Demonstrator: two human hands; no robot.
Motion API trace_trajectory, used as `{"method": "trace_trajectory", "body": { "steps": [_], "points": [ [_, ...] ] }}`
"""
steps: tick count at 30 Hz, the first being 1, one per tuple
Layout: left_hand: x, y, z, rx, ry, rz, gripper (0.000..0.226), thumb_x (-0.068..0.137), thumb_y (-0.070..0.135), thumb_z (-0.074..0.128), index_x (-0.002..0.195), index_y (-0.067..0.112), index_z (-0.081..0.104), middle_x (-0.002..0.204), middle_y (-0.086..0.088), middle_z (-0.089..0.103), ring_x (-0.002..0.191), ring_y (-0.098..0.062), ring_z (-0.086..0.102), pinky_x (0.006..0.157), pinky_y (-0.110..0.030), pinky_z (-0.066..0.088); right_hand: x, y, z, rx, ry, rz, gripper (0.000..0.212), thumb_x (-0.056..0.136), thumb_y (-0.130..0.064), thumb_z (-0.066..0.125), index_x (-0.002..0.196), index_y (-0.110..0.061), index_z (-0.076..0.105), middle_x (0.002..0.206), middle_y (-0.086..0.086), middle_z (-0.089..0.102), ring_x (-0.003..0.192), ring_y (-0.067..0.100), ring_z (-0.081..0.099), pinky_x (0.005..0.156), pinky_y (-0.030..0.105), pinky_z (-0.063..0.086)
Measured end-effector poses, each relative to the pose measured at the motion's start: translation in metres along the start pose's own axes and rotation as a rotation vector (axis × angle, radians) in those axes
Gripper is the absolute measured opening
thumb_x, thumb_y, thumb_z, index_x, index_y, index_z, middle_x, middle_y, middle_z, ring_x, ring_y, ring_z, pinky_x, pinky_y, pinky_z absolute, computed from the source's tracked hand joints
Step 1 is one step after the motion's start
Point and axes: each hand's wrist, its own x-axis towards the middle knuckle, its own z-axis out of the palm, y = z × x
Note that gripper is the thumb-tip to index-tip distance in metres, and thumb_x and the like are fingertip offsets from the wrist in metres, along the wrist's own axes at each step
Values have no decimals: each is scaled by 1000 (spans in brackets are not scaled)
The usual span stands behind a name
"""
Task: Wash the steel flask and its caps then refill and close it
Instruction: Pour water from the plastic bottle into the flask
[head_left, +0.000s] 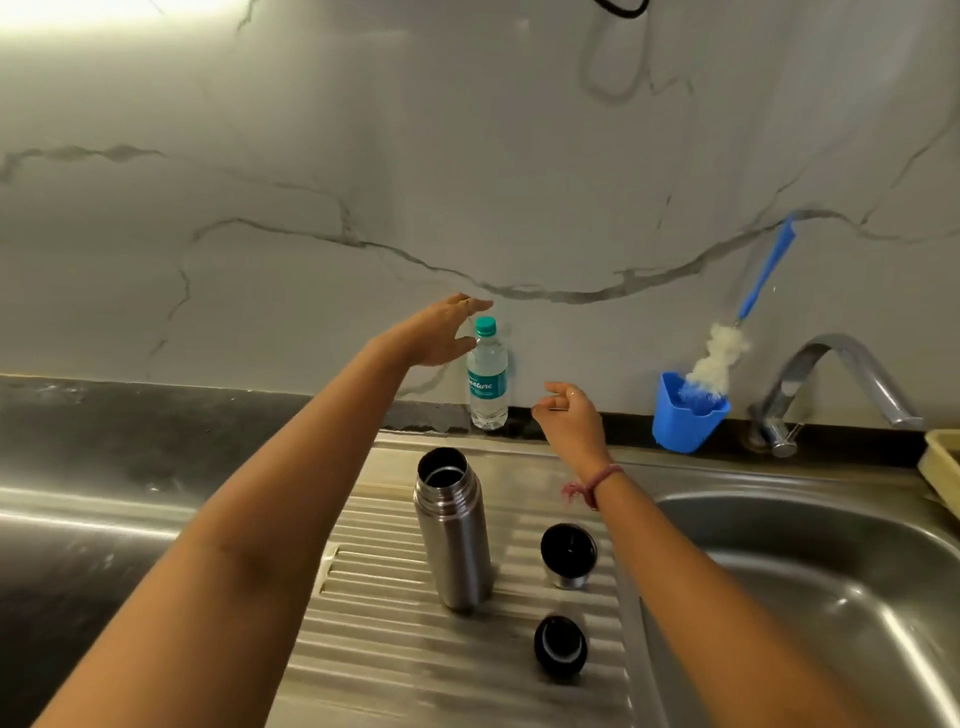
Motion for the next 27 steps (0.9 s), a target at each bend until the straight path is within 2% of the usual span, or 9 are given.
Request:
{"method": "trace_trajectory", "body": {
  "steps": [4, 7, 12, 17, 21, 27],
  "points": [
    [33, -6, 18, -19, -50, 1, 63, 102, 22, 52, 157, 22, 22, 160, -10, 28, 143, -32, 35, 116, -45, 31, 18, 1, 11, -41, -18, 8, 39, 91, -13, 60, 130, -13, 52, 101, -1, 61, 82, 5, 55, 59, 6, 39],
    [48, -15, 27, -7, -111, -1, 59, 102, 23, 54, 155, 19, 29, 156, -12, 34, 140, -32, 38, 116, -45, 33, 28, 3, 15, -68, -16, 5, 38, 92, -14, 60, 129, -13, 53, 105, 0, 60, 88, 10, 56, 59, 6, 38],
    [57, -21, 34, -85, 2, -57, 45, 93, 9, 66, 136, 14, 53, 135, -14, 53, 121, -32, 54, 104, -39, 47, 35, 6, 19, -73, -16, 2, 35, 92, -14, 59, 126, -13, 54, 103, -1, 59, 91, 11, 55, 60, 5, 39],
    [49, -17, 38, -122, 53, -129, 38, 94, 5, 64, 129, 13, 54, 128, -17, 58, 112, -32, 59, 97, -37, 52, 27, 7, 18, -40, -41, 8, 35, 92, -12, 59, 127, -12, 54, 110, 2, 60, 101, 16, 58, 74, 14, 43],
    [36, -7, 32, -136, 87, -122, 39, 93, 5, 64, 130, 11, 54, 131, -15, 58, 115, -31, 58, 99, -36, 50, 15, 1, 9, -22, -36, -27, 34, 93, -13, 58, 127, -13, 54, 113, 3, 60, 101, 15, 56, 67, 8, 41],
    [9, 15, -11, -153, 159, 8, 39, 91, 11, 69, 128, 11, 58, 128, -13, 62, 111, -27, 61, 98, -32, 50, -2, -10, -16, 1, -32, -78, 40, 91, -15, 62, 130, -16, 52, 113, 1, 60, 103, 17, 60, 65, 7, 44]
  ]
}}
